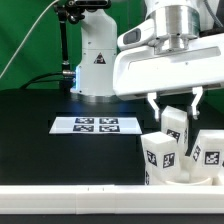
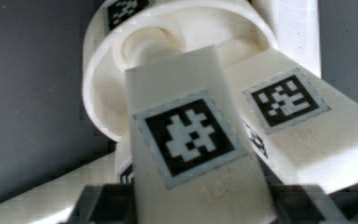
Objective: Assemble stool
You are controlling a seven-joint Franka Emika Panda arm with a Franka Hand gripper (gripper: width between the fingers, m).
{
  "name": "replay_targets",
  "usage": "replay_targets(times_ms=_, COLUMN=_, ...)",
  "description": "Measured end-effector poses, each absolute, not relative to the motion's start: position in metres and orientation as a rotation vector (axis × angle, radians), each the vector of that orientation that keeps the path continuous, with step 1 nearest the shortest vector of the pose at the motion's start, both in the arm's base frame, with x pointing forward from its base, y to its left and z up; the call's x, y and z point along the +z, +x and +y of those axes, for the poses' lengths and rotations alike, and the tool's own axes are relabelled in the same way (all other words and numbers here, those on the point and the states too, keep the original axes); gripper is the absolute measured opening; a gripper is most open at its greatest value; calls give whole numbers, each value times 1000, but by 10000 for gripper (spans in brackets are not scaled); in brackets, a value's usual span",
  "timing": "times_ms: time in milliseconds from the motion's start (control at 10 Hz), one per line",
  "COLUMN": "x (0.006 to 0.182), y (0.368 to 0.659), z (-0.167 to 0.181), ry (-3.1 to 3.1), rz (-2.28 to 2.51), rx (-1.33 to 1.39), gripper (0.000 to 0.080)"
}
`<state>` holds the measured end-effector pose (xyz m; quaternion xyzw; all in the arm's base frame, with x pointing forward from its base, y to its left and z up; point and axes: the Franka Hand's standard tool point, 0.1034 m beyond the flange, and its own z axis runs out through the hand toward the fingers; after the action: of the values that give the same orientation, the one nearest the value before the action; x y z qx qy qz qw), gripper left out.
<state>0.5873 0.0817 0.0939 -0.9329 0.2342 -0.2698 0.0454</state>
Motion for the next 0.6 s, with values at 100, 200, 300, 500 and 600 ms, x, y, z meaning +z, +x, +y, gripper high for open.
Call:
replay_targets(times_ms=100, x=93, y=588, z=81, ry=-2849, rz=714, rx=-836, gripper=336)
replay_targets(times_ms=200, x=93, y=588, z=81, ry=-2849, rz=714, rx=-837, gripper=336)
replay_targets(times_ms=300, x=93, y=588, z=81, ry=-2849, rz=715, rx=-837, gripper=336)
replay_targets(times_ms=500, x=93, y=588, z=81, ry=-2849, rz=714, rx=-837, gripper=336)
replay_targets(times_ms=600, x=93, y=588, z=81, ry=-2849, rz=714, rx=-837, gripper=336)
